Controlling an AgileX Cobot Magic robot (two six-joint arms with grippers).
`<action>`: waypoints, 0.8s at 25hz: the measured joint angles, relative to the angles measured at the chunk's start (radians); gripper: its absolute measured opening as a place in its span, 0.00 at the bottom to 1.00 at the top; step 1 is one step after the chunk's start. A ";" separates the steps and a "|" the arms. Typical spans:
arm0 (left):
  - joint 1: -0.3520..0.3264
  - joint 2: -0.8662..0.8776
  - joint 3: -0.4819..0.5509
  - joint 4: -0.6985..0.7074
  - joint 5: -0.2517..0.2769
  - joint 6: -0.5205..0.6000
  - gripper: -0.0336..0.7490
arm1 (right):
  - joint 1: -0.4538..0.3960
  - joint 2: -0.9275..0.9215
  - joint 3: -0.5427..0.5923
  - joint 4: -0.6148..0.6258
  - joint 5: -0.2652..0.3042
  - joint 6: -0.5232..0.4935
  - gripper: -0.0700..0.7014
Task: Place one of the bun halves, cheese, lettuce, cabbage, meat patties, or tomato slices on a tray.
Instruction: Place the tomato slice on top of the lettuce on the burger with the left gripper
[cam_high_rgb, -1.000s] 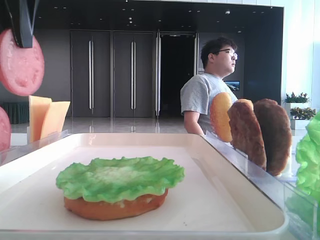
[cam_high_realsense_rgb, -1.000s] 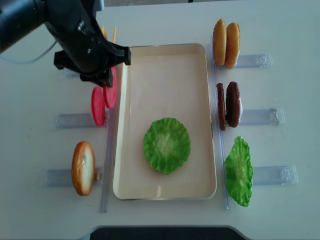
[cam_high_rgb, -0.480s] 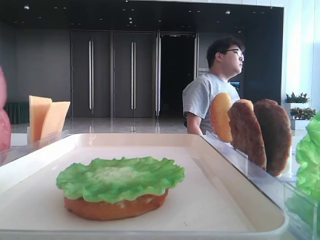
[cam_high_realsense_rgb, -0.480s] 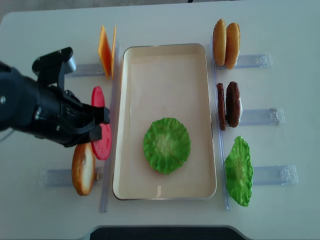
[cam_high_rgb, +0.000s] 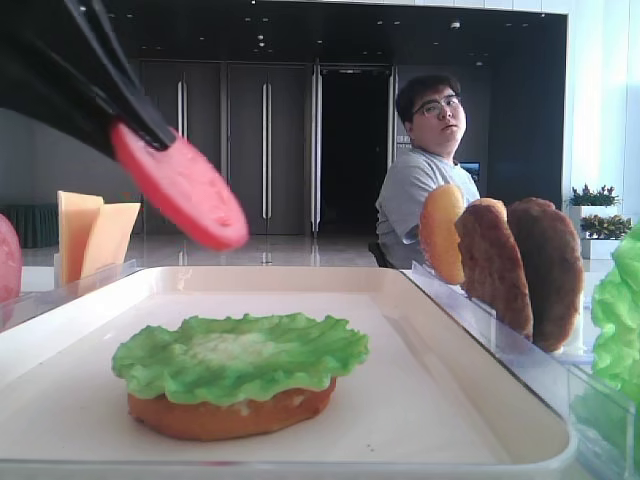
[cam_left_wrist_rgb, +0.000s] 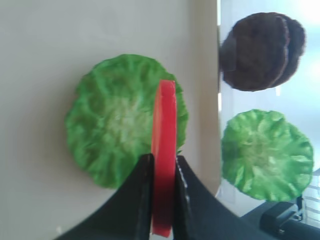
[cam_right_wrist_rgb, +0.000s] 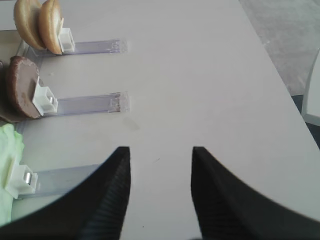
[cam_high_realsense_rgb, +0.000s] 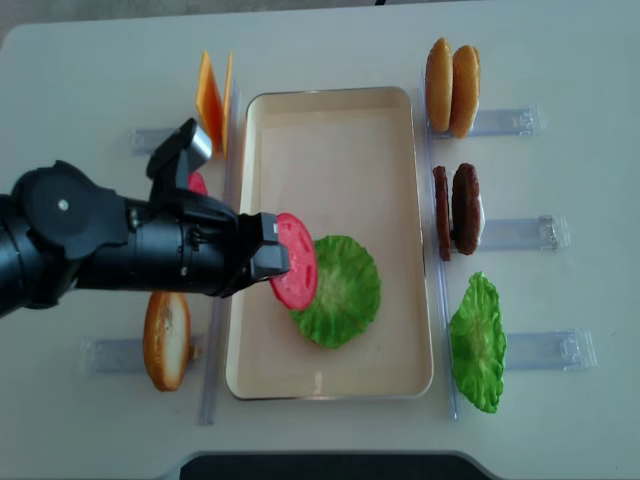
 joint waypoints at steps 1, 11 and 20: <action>0.000 0.026 0.000 -0.103 -0.004 0.100 0.12 | 0.000 0.000 0.000 0.000 0.000 0.000 0.46; 0.000 0.250 0.000 -0.607 0.089 0.645 0.12 | 0.000 0.000 0.000 0.000 0.000 0.000 0.46; 0.000 0.317 -0.002 -0.629 0.140 0.715 0.12 | 0.000 0.000 0.000 0.000 0.000 0.000 0.45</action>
